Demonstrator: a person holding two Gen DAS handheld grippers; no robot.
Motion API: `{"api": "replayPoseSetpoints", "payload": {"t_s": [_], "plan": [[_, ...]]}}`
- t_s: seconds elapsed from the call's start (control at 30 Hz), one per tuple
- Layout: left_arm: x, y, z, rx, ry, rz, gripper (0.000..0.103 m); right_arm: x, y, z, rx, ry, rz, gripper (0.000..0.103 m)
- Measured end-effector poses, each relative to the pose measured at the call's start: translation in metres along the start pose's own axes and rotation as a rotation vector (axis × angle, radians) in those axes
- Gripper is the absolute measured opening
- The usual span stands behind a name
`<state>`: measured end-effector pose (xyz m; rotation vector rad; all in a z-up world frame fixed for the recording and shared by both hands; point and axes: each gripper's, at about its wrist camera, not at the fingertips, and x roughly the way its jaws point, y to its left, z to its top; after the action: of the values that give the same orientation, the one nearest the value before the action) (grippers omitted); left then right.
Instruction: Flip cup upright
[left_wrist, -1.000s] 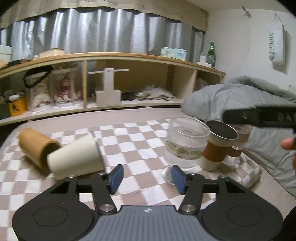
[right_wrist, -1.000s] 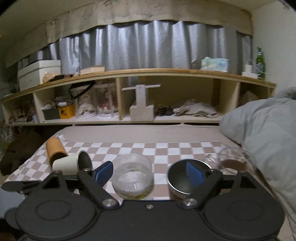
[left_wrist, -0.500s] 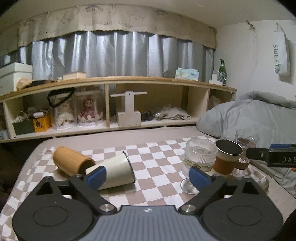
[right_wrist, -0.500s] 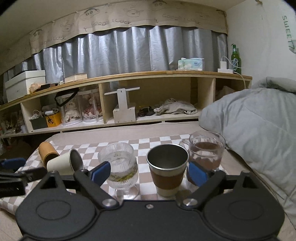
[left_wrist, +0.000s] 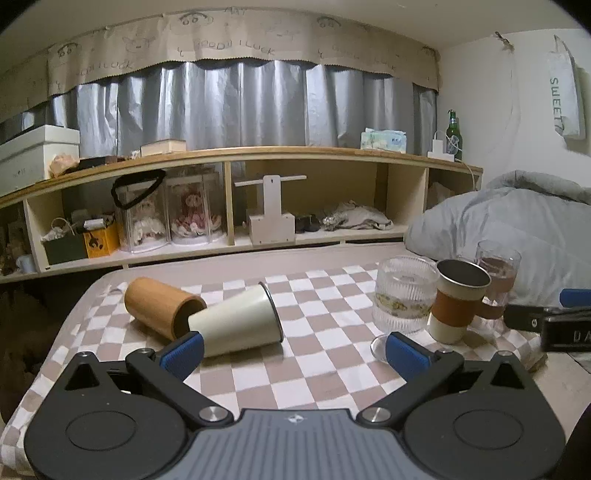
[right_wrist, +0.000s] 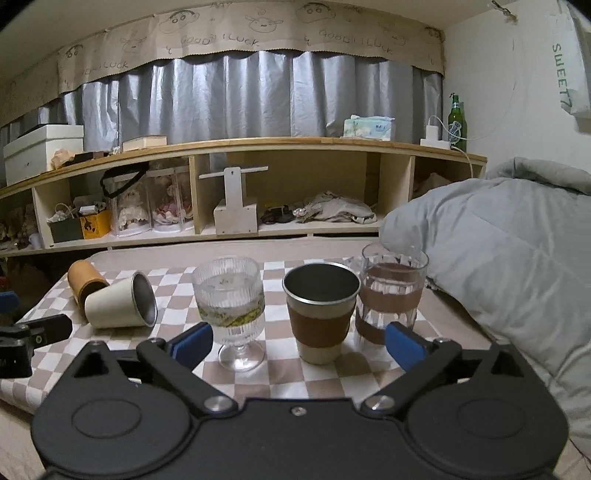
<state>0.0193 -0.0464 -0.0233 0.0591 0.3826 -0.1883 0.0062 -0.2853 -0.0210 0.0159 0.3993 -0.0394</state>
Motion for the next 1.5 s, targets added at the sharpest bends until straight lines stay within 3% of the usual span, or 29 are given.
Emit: {"api": "replayPoseSetpoints", "payload": {"t_s": [1.5], "plan": [[0.003,0.001,-0.002,-0.002,0.008,0.033,0.103,-0.010,0.008,-0.013,-0.017,-0.006,-0.024,0.103]]}}
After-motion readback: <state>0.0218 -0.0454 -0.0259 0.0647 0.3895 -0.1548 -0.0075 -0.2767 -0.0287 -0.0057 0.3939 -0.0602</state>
